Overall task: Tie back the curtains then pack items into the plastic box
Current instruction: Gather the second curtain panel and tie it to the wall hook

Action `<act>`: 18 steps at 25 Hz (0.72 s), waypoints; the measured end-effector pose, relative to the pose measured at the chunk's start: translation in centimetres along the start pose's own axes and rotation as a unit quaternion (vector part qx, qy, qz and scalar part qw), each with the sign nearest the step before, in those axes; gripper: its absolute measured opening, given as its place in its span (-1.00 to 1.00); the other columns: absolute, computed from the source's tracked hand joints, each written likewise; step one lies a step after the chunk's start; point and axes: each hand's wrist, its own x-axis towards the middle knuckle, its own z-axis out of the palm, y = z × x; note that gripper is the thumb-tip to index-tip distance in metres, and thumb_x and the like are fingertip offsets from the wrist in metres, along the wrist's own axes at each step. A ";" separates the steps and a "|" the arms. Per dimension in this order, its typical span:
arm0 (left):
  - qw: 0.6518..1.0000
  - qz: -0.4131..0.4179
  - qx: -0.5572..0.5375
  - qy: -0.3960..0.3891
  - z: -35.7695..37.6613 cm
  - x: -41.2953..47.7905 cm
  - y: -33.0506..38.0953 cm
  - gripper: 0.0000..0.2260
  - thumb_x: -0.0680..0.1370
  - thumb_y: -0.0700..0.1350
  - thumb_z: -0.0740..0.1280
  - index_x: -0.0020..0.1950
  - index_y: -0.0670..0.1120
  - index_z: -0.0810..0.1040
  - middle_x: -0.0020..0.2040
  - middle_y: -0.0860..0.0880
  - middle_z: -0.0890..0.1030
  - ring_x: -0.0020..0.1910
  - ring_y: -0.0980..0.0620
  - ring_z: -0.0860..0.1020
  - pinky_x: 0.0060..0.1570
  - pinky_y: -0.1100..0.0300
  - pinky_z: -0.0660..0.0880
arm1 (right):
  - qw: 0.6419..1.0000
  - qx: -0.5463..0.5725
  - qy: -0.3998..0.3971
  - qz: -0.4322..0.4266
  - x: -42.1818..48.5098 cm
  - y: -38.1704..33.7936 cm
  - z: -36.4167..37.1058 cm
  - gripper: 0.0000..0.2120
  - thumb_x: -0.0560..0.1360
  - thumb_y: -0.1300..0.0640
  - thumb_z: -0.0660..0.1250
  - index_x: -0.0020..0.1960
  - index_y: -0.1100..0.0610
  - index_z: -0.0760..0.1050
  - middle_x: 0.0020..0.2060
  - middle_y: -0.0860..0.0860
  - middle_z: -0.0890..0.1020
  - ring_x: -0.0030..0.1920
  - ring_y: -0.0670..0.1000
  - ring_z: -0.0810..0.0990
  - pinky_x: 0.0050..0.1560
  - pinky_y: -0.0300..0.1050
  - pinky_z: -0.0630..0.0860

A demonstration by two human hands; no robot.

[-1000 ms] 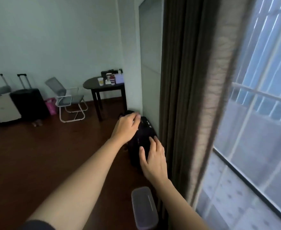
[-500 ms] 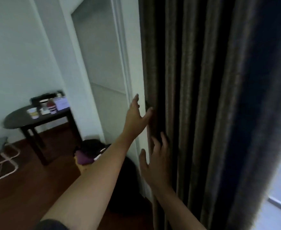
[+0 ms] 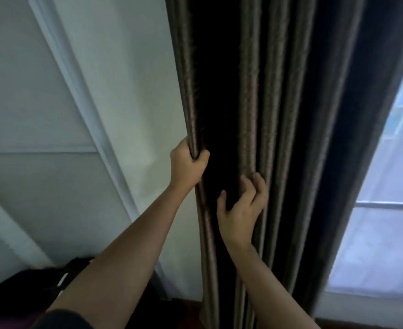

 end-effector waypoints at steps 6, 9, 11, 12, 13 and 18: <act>0.986 -0.046 -0.069 -0.143 0.8 -0.7 2.8 -0.66 0.57 -0.30 0.13 0.34 -0.13 0.27 -0.13 0.07 0.54 -0.27 0.17 0.53 -0.36 0.47 0.45 | 0.991 -0.037 -0.125 0.043 1.4 -0.6 -1.8 -0.51 0.52 0.29 0.27 0.41 0.17 0.24 0.21 0.12 0.50 0.20 0.05 0.49 0.23 -0.12 0.45; 0.973 -0.057 -0.080 -0.207 0.7 -1.3 3.9 -0.56 0.60 -0.28 0.06 0.48 -0.04 0.17 0.05 0.01 0.51 -0.10 0.09 0.50 -0.21 0.46 0.41 | 0.977 -0.093 -0.191 0.006 0.9 0.2 -2.0 -0.56 0.50 0.32 0.26 0.36 0.19 0.35 0.18 0.10 0.50 0.17 0.09 0.51 0.26 -0.08 0.42; 0.962 -0.070 -0.098 -0.246 0.5 -1.6 4.3 -0.52 0.61 -0.27 0.04 0.51 0.01 0.08 0.13 0.05 0.45 0.02 0.11 0.46 -0.03 0.38 0.39 | 0.967 -0.108 -0.230 0.029 0.0 0.8 -2.5 -0.55 0.50 0.31 0.26 0.37 0.16 0.34 0.20 0.11 0.50 0.18 0.10 0.52 0.25 -0.10 0.42; 0.956 -0.074 -0.107 -0.262 0.3 -1.8 4.3 -0.51 0.62 -0.26 0.05 0.52 0.02 0.06 0.14 0.07 0.42 0.06 0.12 0.44 0.01 0.35 0.36 | 0.961 -0.110 -0.249 0.043 -0.7 1.2 -2.8 -0.54 0.51 0.30 0.26 0.39 0.15 0.31 0.21 0.11 0.50 0.18 0.10 0.53 0.24 -0.11 0.42; 0.951 -0.077 -0.117 -0.275 0.1 -1.9 4.4 -0.51 0.61 -0.26 0.05 0.52 0.02 0.06 0.15 0.08 0.40 0.10 0.12 0.42 0.05 0.34 0.34 | 0.954 -0.111 -0.274 0.055 -1.3 1.4 -3.1 -0.52 0.52 0.29 0.25 0.41 0.13 0.28 0.22 0.11 0.51 0.19 0.10 0.53 0.25 -0.11 0.42; 0.924 -0.089 -0.174 -0.329 0.0 -2.8 5.0 -0.54 0.59 -0.25 0.09 0.49 -0.01 0.15 0.17 0.10 0.44 0.16 0.10 0.42 0.11 0.31 0.33 | 0.931 -0.103 -0.338 0.087 -4.3 1.9 -3.6 -0.52 0.53 0.25 0.24 0.43 0.11 0.26 0.18 0.12 0.54 0.14 0.10 0.56 0.18 -0.11 0.48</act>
